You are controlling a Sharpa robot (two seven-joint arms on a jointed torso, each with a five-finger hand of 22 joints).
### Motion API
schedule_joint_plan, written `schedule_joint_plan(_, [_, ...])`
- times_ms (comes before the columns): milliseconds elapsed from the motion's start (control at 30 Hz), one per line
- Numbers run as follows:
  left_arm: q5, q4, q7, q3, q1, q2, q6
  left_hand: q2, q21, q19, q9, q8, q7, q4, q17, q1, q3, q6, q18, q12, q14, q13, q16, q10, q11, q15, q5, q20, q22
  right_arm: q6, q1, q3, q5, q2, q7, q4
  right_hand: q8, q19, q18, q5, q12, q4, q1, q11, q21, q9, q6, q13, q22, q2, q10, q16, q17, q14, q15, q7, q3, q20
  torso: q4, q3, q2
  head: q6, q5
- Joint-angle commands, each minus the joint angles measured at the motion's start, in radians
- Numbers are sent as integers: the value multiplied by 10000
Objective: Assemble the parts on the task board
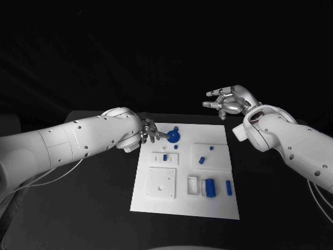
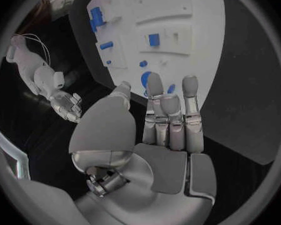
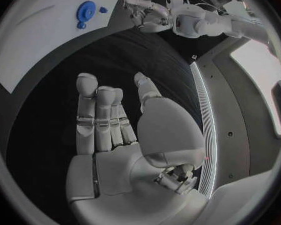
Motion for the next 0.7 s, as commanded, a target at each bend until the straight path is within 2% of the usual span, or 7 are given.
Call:
schedule_joint_plan(33, [186, -500, 256, 8, 131, 181, 628, 208, -81, 17, -398, 14, 29, -322, -46, -25, -98, -147, 4, -89, -73, 68, -21, 452, 82, 35, 526, 91, 156, 126, -6, 4, -41, 35, 66, -12, 41, 296, 152, -4, 11, 0, -80, -4, -56, 9, -31, -17, 442, 19, -28, -67, -16, -56, 11, 31, -20, 24, -31, -3, 18, 49, 27])
schedule_joint_plan(100, [254, -930, 312, 15, 204, 329, 658, 366, -120, 30, -551, 25, 88, -576, -76, 1, -173, -436, 11, -182, -83, 98, -21, 434, 99, 50, 1025, 102, 163, 118, -6, 4, -35, 55, 61, -22, 41, 296, 152, -4, 11, 0, -80, -4, -56, 9, -31, -17, 442, 19, -28, -67, -16, -56, 11, 31, -20, 24, -46, -8, 27, 70, 22])
schedule_joint_plan(200, [333, -1471, 388, 21, 262, 528, 737, 570, -168, 48, -631, 15, 141, -860, -109, -48, -296, -696, 18, -292, -105, 198, 17, 400, 104, 64, 1486, 114, 177, 108, -6, 4, -29, 77, 58, -29, 41, 300, 152, -9, 12, 5, -82, -4, -55, 9, -30, -19, 443, 26, -23, -67, -18, -52, 10, 31, -19, 22, -98, -20, 64, 115, 17])
schedule_joint_plan(367, [389, -2303, 499, 27, 295, 908, 936, 747, -196, 57, -656, 29, 159, -1102, -156, -97, -429, -807, 30, -369, -133, 333, 60, 396, 112, 78, 1617, 130, 188, 91, -6, 4, -23, 80, 50, -13, 41, 305, 151, -17, 13, 13, -86, -6, -54, 9, -29, -21, 443, 35, -18, -67, -20, -47, 9, 32, -18, 21, -161, -43, 135, 211, 68])
schedule_joint_plan(467, [396, -2816, 551, 28, 297, 1154, 1069, 875, -193, 68, -677, 29, 153, -1284, -168, -58, -479, -838, 30, -375, -130, 401, 104, 391, 108, 73, 1936, 127, 190, 83, -5, 5, -21, 81, 46, 10, 41, 305, 151, -17, 13, 13, -86, -6, -54, 9, -29, -21, 443, 35, -18, -67, -20, -47, 9, 32, -18, 21, -197, -52, 171, 244, 98])
schedule_joint_plan(600, [237, -3316, 730, 26, 274, 1374, 1097, 998, -182, 59, -599, 32, 157, -1486, -196, -83, -589, -899, 27, -414, -153, 473, 140, 368, 106, 76, 2031, 127, 192, 91, -4, 5, -20, 85, 33, 53, 41, 305, 151, -17, 13, 13, -86, -6, -54, 9, -29, -21, 443, 35, -18, -67, -20, -47, 9, 32, -18, 21, -254, -54, 228, 262, 165])
schedule_joint_plan(700, [21, -3641, 867, 21, 229, 1526, 1151, 968, -191, 48, -544, 40, 162, -1463, -214, -132, -620, -908, 28, -443, -171, 484, 129, 358, 114, 83, 1912, 133, 188, 96, -3, 5, -20, 91, 19, 78, 41, 308, 151, -21, 13, 17, -90, -6, -51, 9, -22, -24, 443, 42, -13, -68, -22, -46, 8, 31, -17, 20, -287, -47, 270, 283, 216])
